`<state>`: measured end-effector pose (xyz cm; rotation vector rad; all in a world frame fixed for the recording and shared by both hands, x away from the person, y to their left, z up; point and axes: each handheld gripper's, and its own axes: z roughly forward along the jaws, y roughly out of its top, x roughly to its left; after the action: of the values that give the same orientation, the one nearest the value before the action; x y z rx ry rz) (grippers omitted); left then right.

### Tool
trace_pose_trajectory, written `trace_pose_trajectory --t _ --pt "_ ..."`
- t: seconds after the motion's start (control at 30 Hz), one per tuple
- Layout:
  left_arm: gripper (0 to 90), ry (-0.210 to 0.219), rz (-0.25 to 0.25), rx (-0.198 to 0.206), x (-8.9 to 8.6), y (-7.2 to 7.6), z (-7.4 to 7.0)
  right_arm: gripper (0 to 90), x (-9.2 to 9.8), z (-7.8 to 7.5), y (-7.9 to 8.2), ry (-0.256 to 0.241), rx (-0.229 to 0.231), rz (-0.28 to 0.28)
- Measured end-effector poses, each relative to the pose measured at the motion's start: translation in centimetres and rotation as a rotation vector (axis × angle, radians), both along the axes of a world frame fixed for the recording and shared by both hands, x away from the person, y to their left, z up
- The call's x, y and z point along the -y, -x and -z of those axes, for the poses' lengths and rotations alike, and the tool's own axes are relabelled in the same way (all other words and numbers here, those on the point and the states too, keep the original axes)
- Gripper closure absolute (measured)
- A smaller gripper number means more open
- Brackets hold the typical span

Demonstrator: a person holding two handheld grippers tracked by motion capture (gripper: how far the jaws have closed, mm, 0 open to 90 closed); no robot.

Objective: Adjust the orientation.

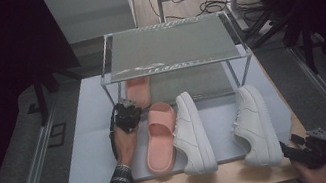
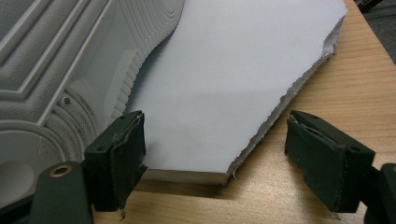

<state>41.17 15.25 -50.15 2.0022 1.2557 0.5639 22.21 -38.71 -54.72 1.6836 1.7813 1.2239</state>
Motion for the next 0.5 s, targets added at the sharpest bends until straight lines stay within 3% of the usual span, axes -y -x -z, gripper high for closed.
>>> trace_pose_trajectory --t 0.5 --pt "89.8 0.059 0.095 0.012 -1.8 5.0 -2.1 20.5 0.0 0.0 0.0 -0.002 0.000 0.001"
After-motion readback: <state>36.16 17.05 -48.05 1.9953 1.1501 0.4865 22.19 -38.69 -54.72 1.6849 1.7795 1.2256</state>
